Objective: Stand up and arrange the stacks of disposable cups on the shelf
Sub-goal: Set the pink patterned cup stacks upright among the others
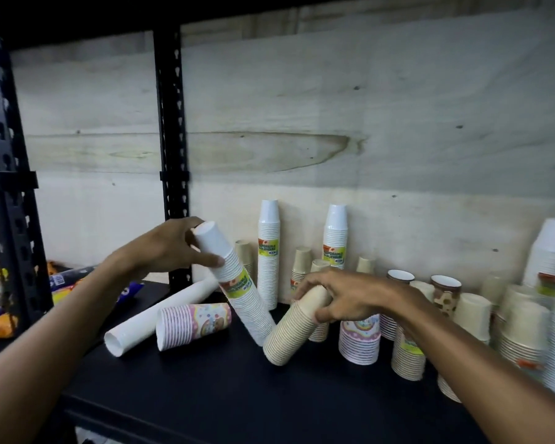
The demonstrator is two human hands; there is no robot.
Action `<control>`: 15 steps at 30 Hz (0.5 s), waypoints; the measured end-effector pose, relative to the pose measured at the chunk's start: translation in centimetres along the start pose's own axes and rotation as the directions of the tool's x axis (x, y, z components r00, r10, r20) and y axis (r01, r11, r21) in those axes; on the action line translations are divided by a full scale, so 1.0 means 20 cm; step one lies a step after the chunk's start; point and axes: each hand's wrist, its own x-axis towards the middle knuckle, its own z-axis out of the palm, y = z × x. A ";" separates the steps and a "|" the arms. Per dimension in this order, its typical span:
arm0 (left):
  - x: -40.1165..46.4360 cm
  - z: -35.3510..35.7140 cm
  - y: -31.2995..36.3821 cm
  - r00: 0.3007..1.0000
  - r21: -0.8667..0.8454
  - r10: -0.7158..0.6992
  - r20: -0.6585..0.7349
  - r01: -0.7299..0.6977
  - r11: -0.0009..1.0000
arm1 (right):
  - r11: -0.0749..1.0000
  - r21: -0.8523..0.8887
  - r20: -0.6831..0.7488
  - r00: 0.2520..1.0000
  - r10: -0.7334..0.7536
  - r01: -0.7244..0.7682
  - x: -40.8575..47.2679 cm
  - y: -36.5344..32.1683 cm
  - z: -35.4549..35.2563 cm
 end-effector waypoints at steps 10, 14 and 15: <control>0.14 0.22 0.05 0.985 -0.459 0.096 0.144 -0.020 0.888 | 0.992 -0.121 -0.061 0.998 0.028 -0.035 0.01 -0.02 0.04; 0.13 0.31 0.01 0.988 -0.547 0.107 0.114 -0.028 0.837 | 0.998 -0.044 -0.096 0.995 0.041 -0.045 0.05 0.00 0.09; 0.12 0.34 0.00 0.988 -0.549 0.113 0.104 -0.037 0.835 | 0.999 -0.003 -0.104 0.994 0.044 -0.045 0.05 0.00 0.10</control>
